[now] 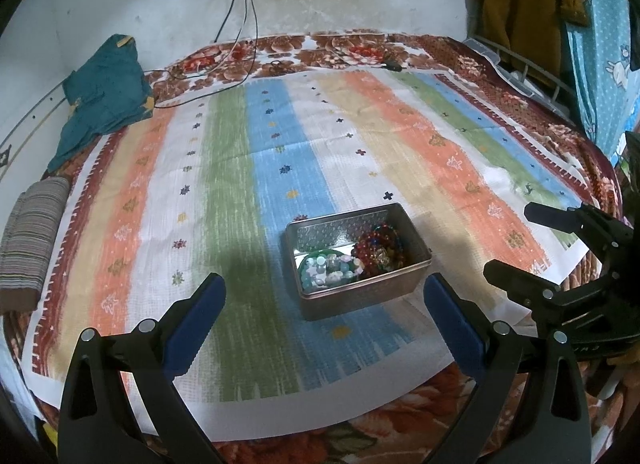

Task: Organize jewelry

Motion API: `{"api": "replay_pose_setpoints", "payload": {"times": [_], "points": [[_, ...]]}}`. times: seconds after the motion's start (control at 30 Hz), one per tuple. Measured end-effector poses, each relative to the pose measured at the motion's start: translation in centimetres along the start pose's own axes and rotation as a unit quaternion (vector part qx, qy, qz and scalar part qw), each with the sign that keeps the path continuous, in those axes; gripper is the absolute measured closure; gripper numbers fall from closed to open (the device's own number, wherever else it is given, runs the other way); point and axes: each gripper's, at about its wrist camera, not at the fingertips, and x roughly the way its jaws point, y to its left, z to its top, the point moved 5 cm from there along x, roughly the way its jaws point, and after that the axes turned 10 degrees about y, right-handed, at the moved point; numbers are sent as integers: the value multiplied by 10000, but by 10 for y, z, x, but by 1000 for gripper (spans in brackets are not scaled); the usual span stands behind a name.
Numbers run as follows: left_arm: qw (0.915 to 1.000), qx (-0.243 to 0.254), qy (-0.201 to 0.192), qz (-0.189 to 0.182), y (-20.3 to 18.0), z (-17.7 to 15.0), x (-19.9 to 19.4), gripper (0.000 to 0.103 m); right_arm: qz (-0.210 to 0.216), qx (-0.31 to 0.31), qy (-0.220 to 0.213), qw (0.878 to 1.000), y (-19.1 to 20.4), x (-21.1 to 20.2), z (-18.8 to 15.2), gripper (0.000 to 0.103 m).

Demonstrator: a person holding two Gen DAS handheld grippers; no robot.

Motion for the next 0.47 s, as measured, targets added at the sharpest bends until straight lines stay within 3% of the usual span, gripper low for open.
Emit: {"api": "replay_pose_setpoints", "payload": {"times": [0.47], "points": [[10000, 31, 63, 3, -2, -4, 4, 6, 4, 22, -2, 10000, 0, 0, 0, 8]]}}
